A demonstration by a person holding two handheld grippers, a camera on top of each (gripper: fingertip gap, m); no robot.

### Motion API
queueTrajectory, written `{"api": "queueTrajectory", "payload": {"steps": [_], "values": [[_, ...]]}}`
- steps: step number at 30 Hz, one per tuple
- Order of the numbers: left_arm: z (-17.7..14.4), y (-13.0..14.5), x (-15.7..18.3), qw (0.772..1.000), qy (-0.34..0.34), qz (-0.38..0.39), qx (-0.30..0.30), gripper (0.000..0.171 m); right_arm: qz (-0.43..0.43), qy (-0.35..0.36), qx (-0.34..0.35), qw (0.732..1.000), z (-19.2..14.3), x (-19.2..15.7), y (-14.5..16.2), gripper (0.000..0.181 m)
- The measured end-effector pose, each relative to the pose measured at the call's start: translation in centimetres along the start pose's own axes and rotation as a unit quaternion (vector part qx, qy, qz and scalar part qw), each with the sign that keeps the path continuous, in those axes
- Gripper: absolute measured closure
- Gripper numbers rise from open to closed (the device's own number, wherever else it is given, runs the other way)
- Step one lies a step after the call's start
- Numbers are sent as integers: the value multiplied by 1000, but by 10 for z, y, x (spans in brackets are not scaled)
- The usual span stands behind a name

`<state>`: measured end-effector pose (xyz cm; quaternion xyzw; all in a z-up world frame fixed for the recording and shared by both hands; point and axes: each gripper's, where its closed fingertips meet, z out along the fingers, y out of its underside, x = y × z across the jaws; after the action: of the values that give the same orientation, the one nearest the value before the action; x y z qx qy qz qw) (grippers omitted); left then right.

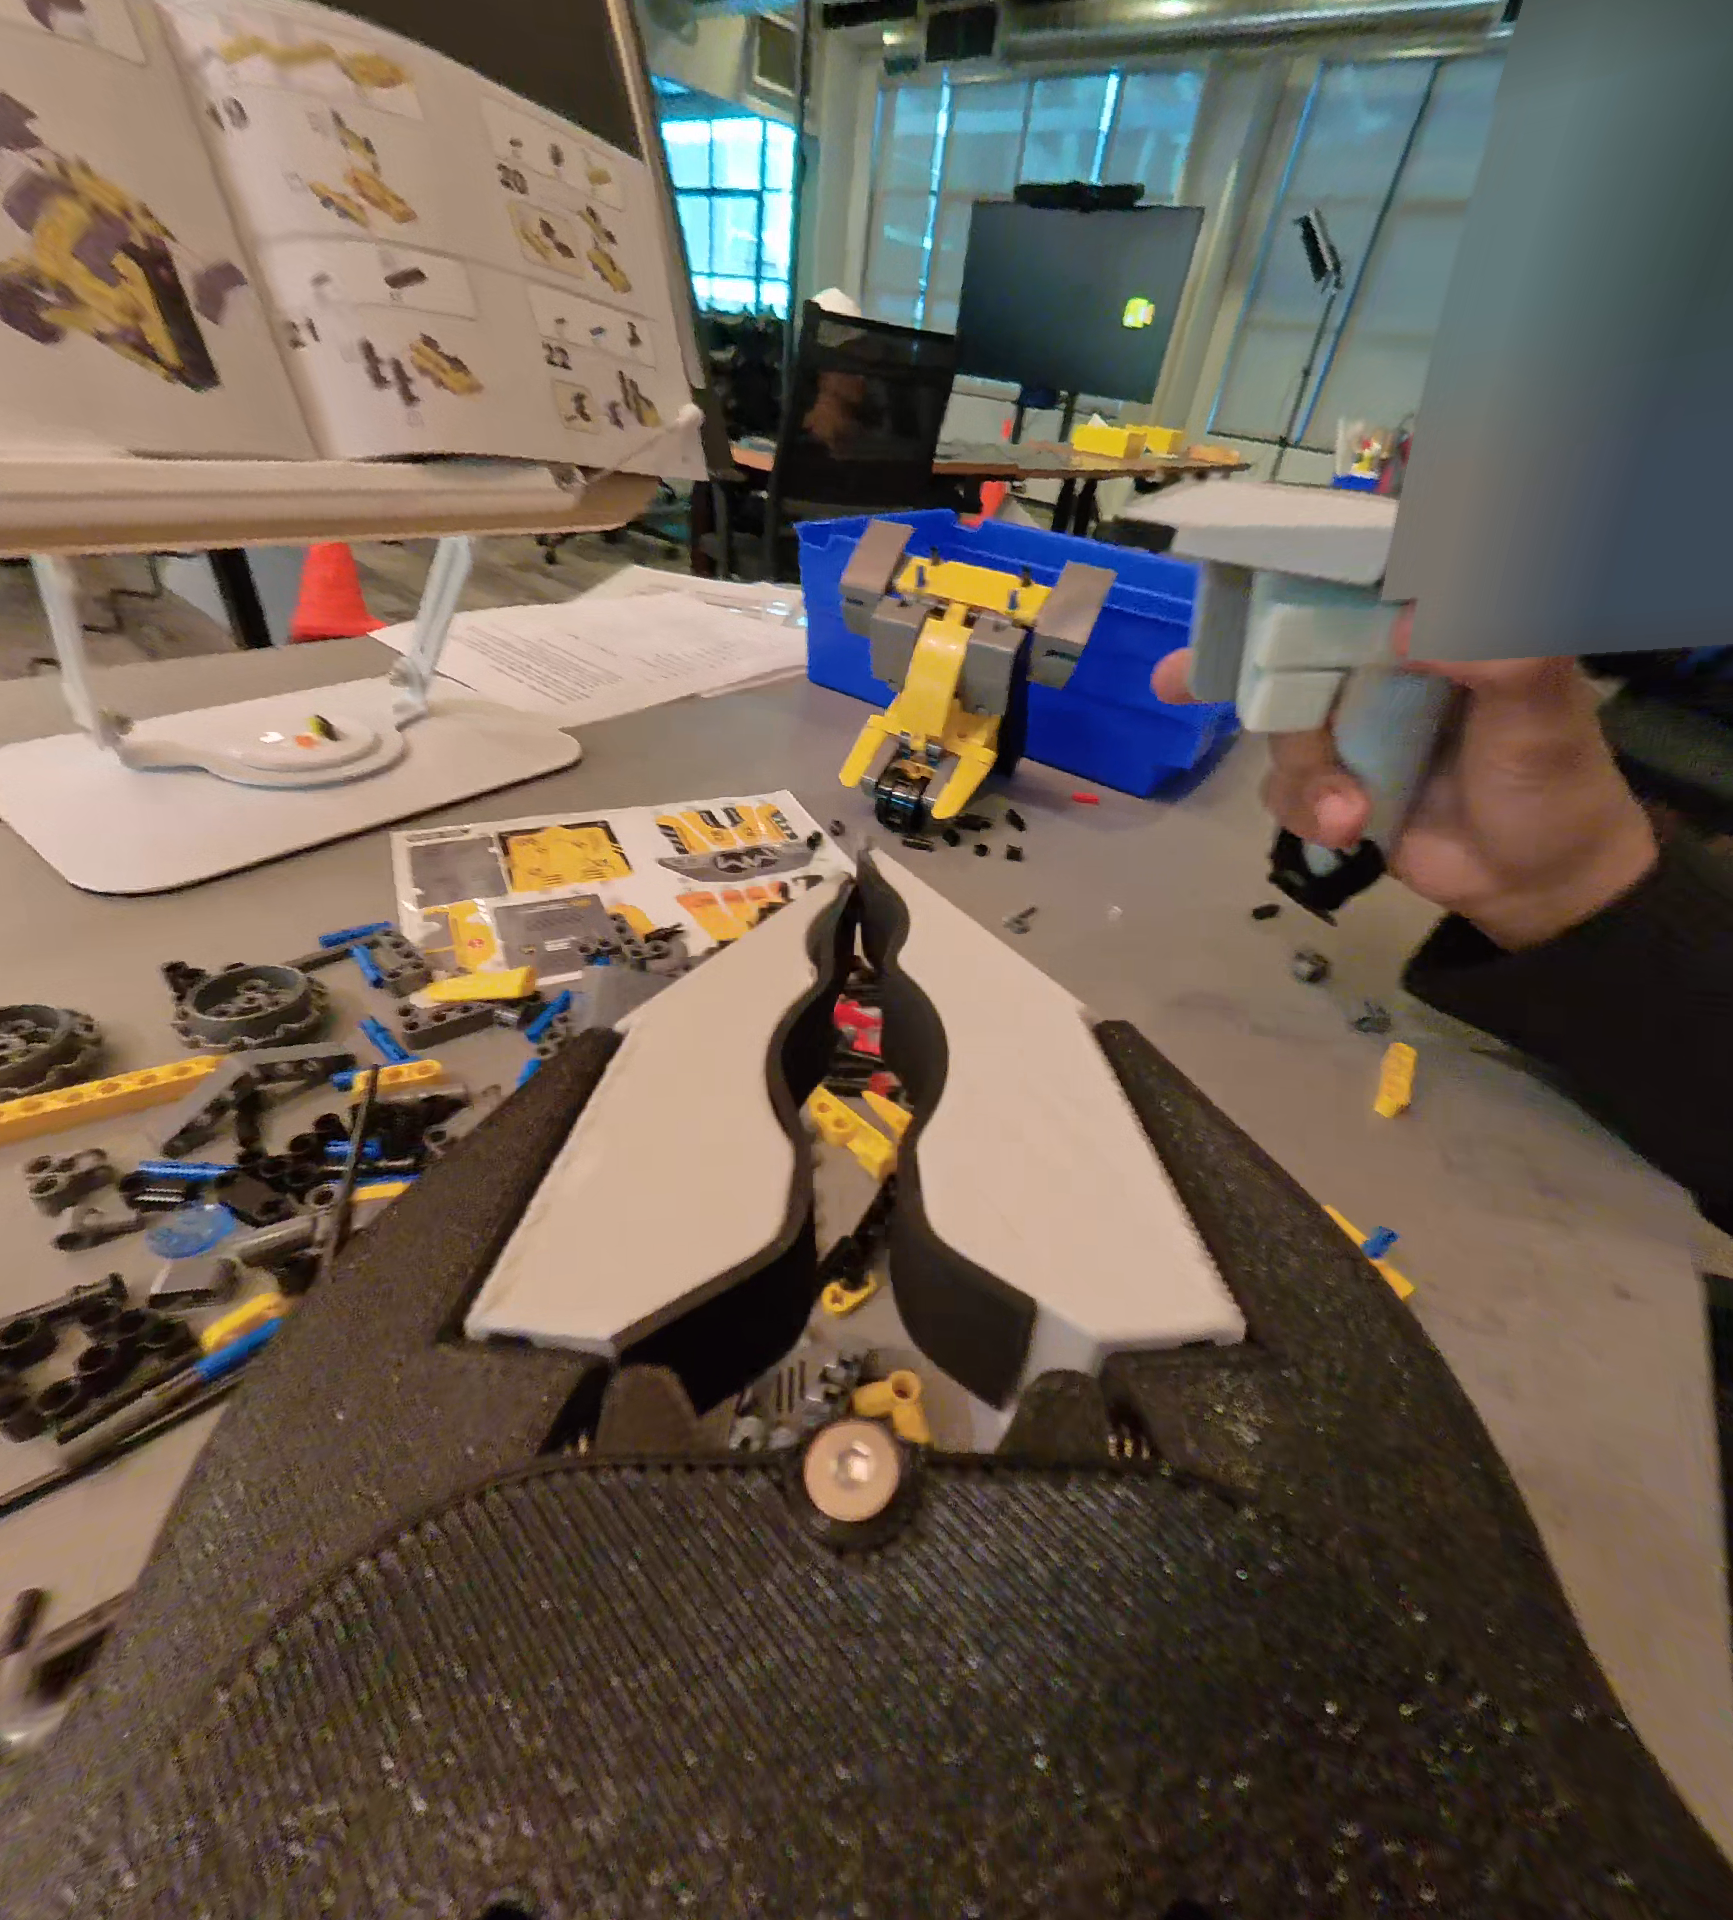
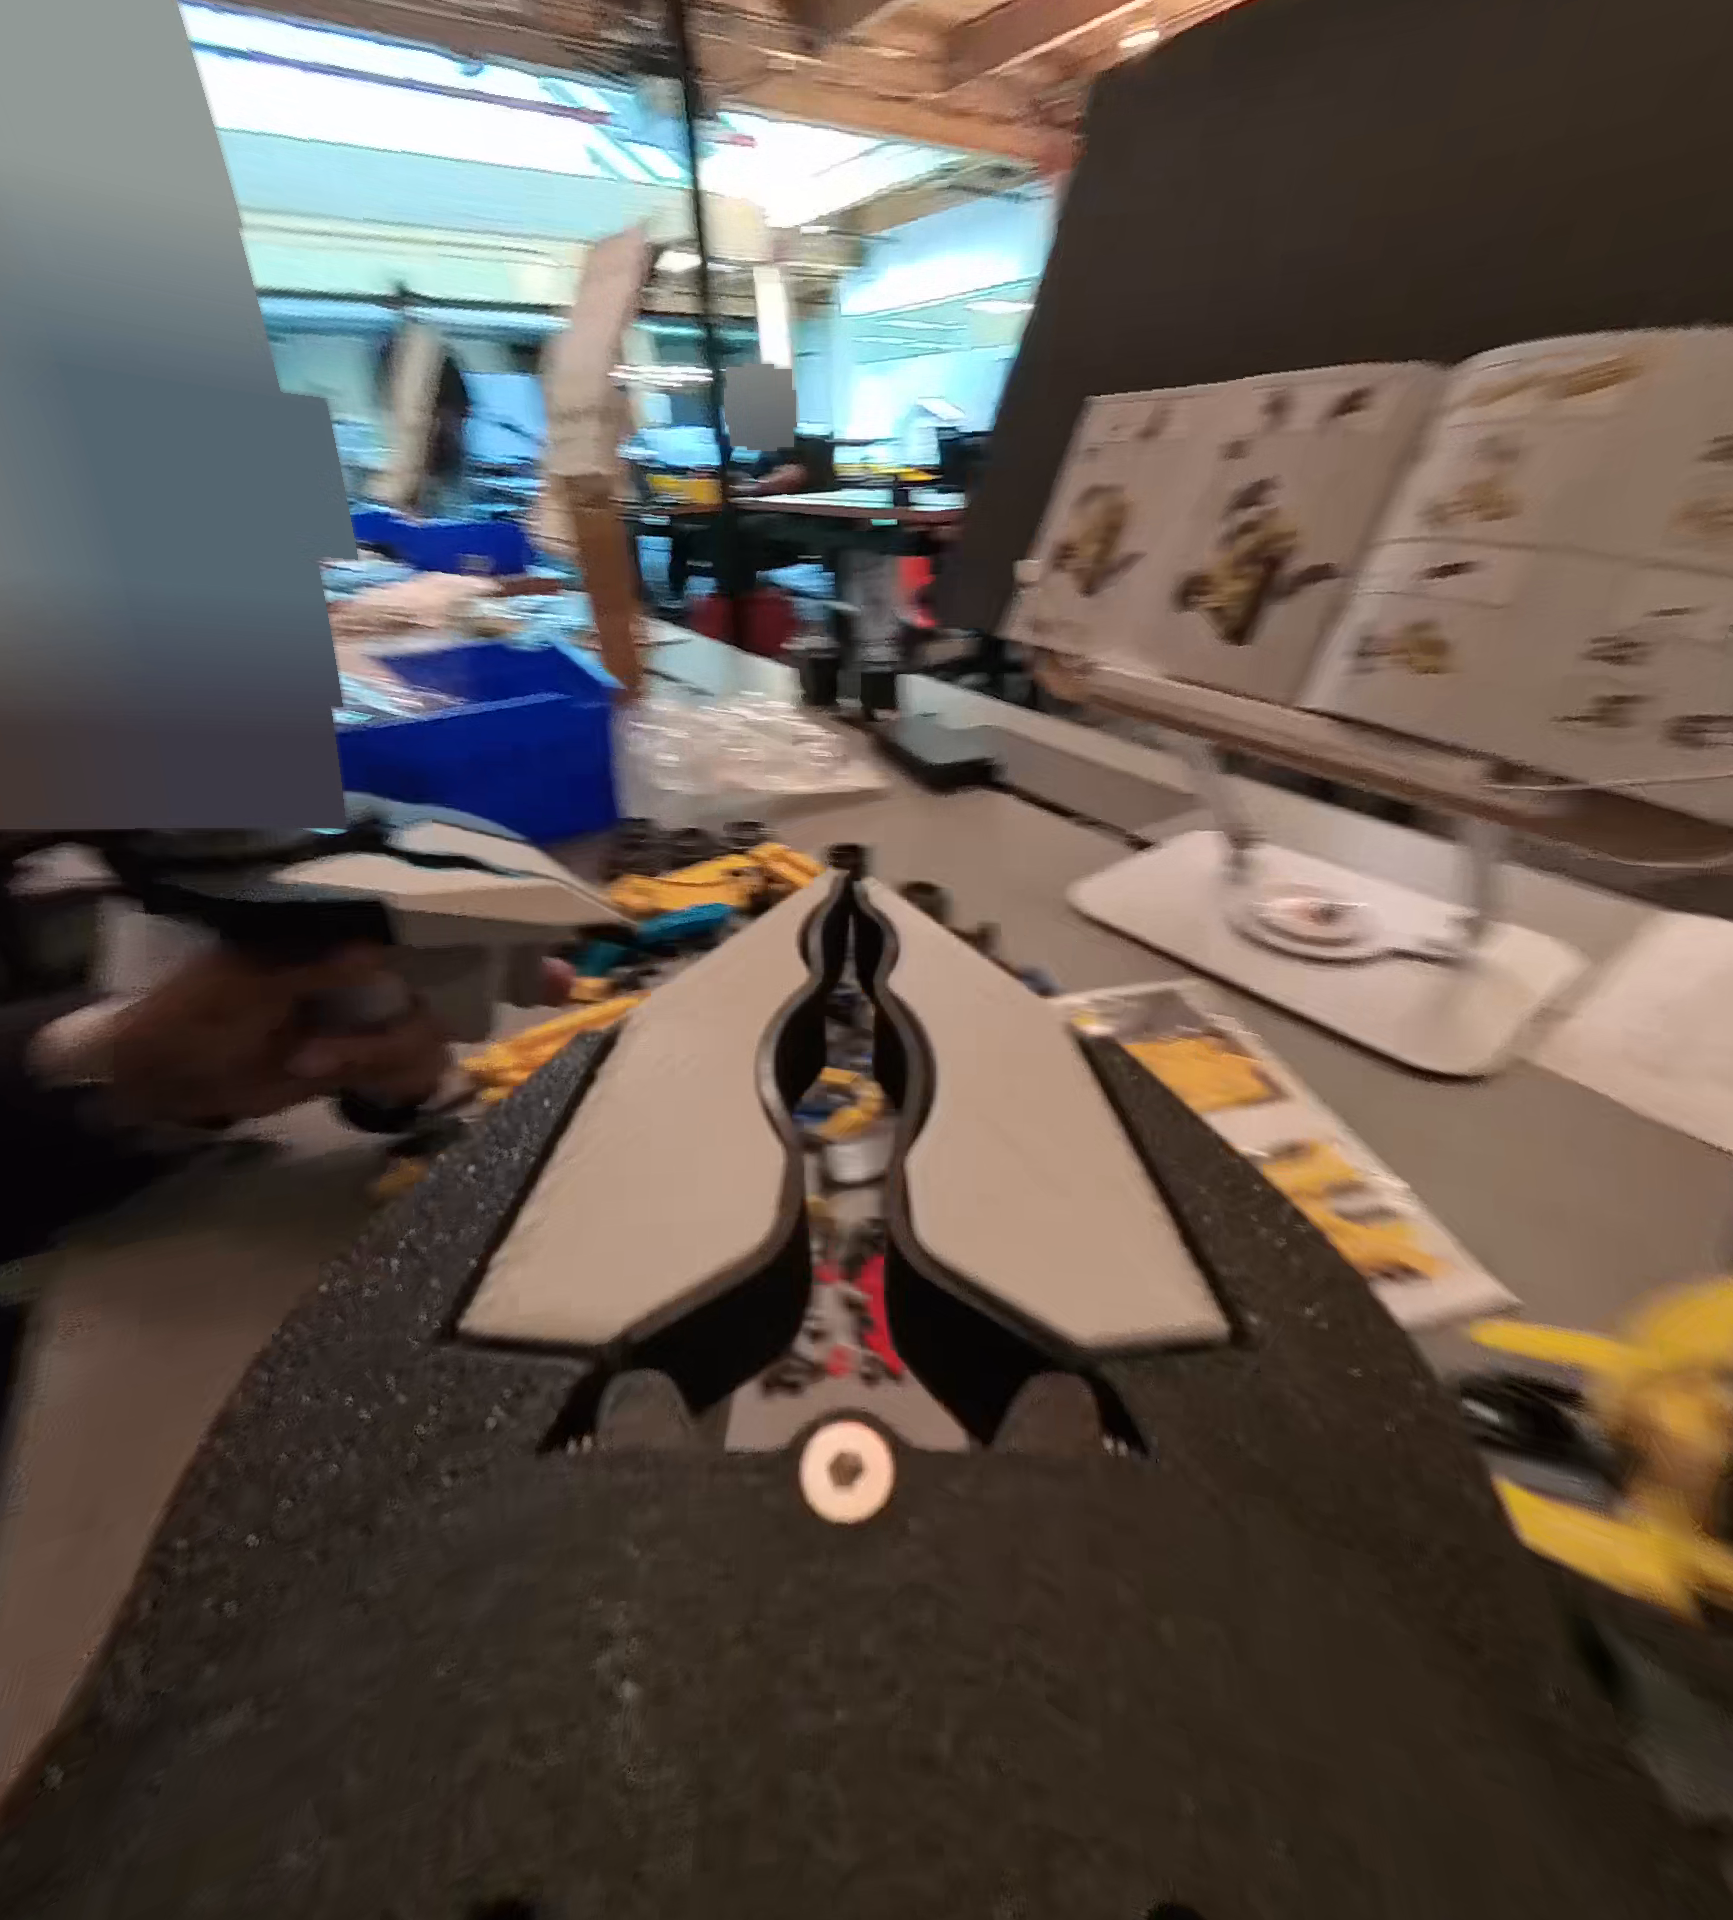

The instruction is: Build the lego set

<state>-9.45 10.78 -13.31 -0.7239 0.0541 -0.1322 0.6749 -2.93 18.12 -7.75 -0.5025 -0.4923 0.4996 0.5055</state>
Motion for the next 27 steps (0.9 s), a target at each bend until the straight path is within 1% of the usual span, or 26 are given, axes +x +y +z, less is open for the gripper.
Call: {"api": "queueTrajectory", "payload": {"steps": [2,4,6,7,12,17,20,23,26,27], "values": [[-1,-3,5,1000,10,4,4,171,49,-75,3,996,6,-19,-5,181],[-5,-9,3,999,-9,30,14,171,80,-108,17,991,4,-30,-7,181],[-8,-13,3,998,-24,50,28,171,79,-94,43,992,-2,-27,-4,181],[-8,-13,6,998,-21,54,29,171,75,-80,48,993,-6,-24,0,181],[0,-4,13,998,-8,61,8,171,34,-15,44,998,-23,-4,11,181],[0,-3,13,999,-1,46,8,171,80,-40,69,994,-28,-6,5,181],[-1,-4,8,999,-9,49,12,170,79,-42,56,994,-23,-7,10,181],[1,-2,6,999,-10,43,15,161,80,-62,31,994,-12,-13,19,181],[0,-2,12,999,15,32,17,146,74,-72,2,995,-1,-20,31,181],[-2,-5,15,999,21,34,22,145,63,-69,-5,996,0,-21,34,181]]}}
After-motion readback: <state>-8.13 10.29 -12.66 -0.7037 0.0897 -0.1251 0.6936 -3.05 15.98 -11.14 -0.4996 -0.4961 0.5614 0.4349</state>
